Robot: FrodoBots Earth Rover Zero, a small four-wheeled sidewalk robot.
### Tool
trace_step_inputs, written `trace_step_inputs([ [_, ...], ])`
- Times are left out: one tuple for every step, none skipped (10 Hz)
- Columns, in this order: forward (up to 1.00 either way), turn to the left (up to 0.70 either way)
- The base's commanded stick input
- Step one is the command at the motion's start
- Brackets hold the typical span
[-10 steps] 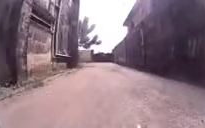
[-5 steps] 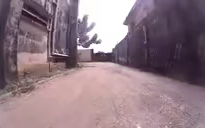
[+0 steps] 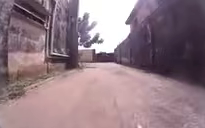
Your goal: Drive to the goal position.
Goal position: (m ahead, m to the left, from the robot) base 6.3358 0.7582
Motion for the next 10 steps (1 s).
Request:
trace_step_inputs([
  [0.85, 0.00],
  [0.85, 0.00],
  [0.85, 0.00],
  [0.85, 0.00],
  [0.85, 0.00],
  [0.85, 0.00],
  [0.85, 0.00],
  [0.85, 0.00],
  [0.85, 0.00],
  [0.85, 0.00],
])
